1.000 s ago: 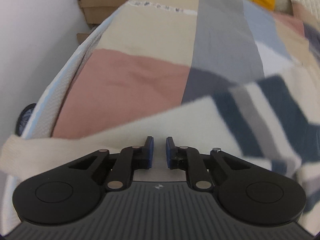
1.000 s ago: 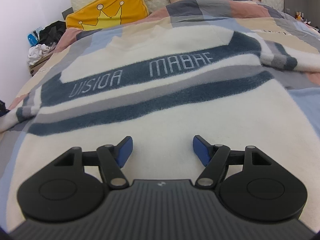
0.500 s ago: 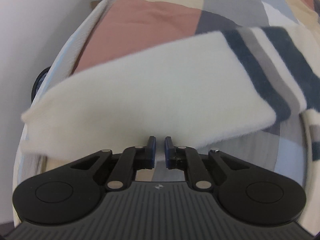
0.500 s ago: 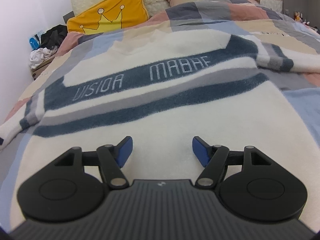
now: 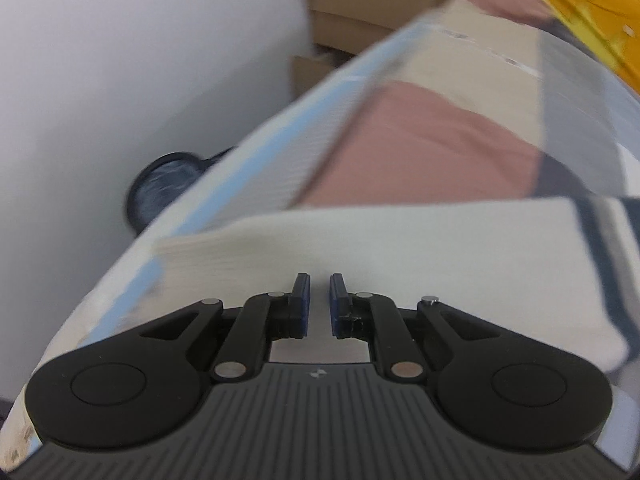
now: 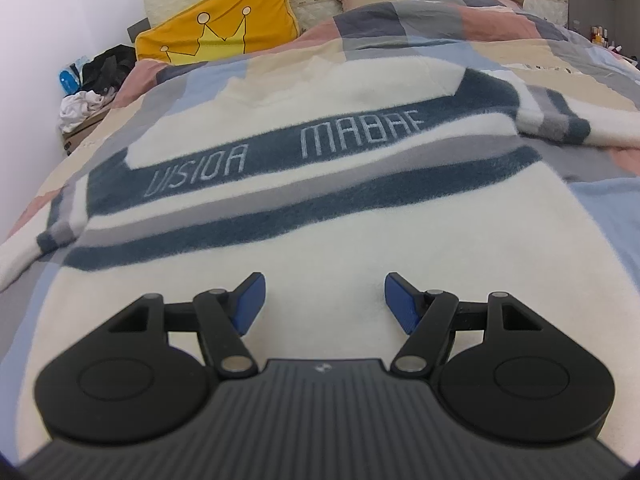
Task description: Fold large clothes
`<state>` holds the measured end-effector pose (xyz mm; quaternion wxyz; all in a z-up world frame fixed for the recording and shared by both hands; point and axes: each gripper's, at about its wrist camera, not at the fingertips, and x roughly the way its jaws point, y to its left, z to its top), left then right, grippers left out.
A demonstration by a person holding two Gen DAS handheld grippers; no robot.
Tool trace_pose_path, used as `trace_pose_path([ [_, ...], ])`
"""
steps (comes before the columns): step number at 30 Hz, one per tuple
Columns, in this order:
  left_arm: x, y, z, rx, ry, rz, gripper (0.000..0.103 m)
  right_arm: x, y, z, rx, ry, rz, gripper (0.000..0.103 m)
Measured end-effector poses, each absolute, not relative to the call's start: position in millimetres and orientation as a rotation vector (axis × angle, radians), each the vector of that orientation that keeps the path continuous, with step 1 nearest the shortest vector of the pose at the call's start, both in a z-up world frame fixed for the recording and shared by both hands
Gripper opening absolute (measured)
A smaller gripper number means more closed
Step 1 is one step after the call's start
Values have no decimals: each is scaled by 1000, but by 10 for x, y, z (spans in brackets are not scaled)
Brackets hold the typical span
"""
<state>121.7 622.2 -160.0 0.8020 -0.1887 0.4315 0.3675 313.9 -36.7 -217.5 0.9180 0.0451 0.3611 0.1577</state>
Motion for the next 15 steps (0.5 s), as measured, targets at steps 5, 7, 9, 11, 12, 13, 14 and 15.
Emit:
trace_pose_path([
  [5,805,6350,-1696,-390,901,943,13,3134,-338,-2173,84,743,330,68],
  [7,693,6380,-1732,-418,885,952,13,3120,-340,-2165,78,736,332,68],
  [9,629,6374,-1739,-419,874,952,13,3103,-344,-2149,61,723,318,68],
  [11,591,6292,-1694,-431,861,960,13,3103,-367,-2134,72,719,315,68],
  [12,564,6266,-1641,-439,850,964,13,3107,-382,-2129,76,719,311,68],
  [13,600,6216,-1625,-438,845,966,13,3111,-389,-2127,80,720,310,68],
  [14,589,6148,-1572,-435,840,962,13,3114,-395,-2128,86,725,316,68],
  [15,572,6093,-1503,-442,828,953,13,3117,-398,-2133,93,733,325,68],
])
